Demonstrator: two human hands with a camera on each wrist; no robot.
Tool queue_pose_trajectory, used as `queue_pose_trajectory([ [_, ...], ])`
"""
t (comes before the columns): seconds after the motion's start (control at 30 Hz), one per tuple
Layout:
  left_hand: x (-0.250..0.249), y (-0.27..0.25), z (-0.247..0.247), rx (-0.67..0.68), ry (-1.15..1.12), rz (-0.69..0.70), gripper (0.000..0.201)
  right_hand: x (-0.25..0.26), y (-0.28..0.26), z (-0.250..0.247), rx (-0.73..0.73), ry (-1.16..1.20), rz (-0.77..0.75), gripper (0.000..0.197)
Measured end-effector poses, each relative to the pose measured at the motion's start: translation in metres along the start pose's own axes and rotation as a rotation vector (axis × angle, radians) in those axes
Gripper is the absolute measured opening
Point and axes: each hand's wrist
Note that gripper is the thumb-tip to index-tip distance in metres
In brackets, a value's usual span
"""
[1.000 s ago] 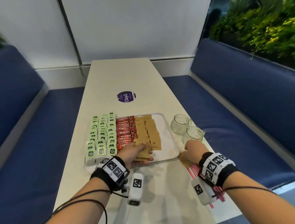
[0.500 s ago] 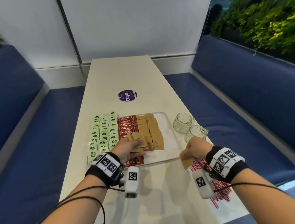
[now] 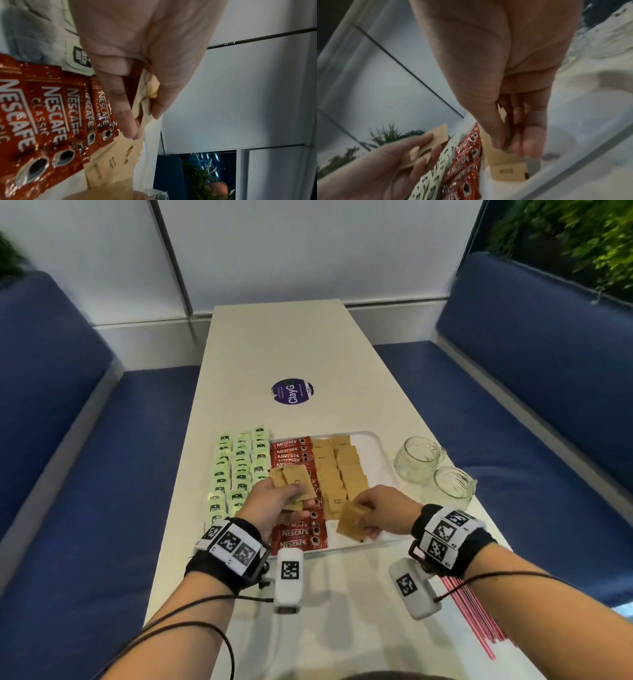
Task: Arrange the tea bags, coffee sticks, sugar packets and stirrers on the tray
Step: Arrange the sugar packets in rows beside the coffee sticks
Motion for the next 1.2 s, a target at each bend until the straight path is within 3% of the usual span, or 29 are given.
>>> queue_pose_trajectory([
  [0.07,-0.002,0.002,-0.003,-0.009,-0.009,-0.007,0.023,0.004,0.007,0.003,-0.071,-0.079,-0.022,0.025],
  [0.17,-0.002,0.004,-0.007,0.002,-0.014,-0.021,0.032,0.011,0.016,0.007,-0.154,-0.151,-0.062,0.034],
  [0.37,0.000,0.007,-0.013,0.032,-0.071,-0.038,0.042,0.016,0.028,0.009,-0.175,-0.139,-0.076,0.027],
  [0.47,-0.001,0.008,-0.016,0.033,-0.070,-0.046,0.034,0.017,0.030,0.005,-0.101,-0.104,-0.084,0.018],
  [0.57,-0.001,0.007,-0.017,0.025,-0.077,-0.059,0.023,0.018,0.032,0.003,-0.030,-0.206,-0.102,0.024],
  [0.77,0.005,0.003,-0.017,0.035,-0.072,-0.072,0.018,0.020,0.036,0.002,-0.060,-0.203,-0.098,0.031],
  [0.97,0.013,-0.001,-0.020,0.006,0.017,-0.034,0.037,0.019,0.037,0.002,-0.177,-0.189,-0.100,0.035],
  [1.03,0.015,-0.004,-0.018,0.012,0.092,-0.026,0.040,0.019,0.034,0.001,-0.279,-0.112,-0.125,0.026],
  [1.1,0.012,-0.006,-0.012,0.053,0.214,-0.009,0.040,0.024,0.027,-0.001,-0.360,0.012,-0.186,0.020],
  [1.2,0.003,-0.006,0.002,0.153,0.368,0.038,0.038,0.031,0.013,-0.005,-0.317,0.028,-0.243,0.021],
])
Point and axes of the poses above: each hand's wrist, its own y-axis towards the middle knuckle, its own z-axis out of the palm, x = y × z
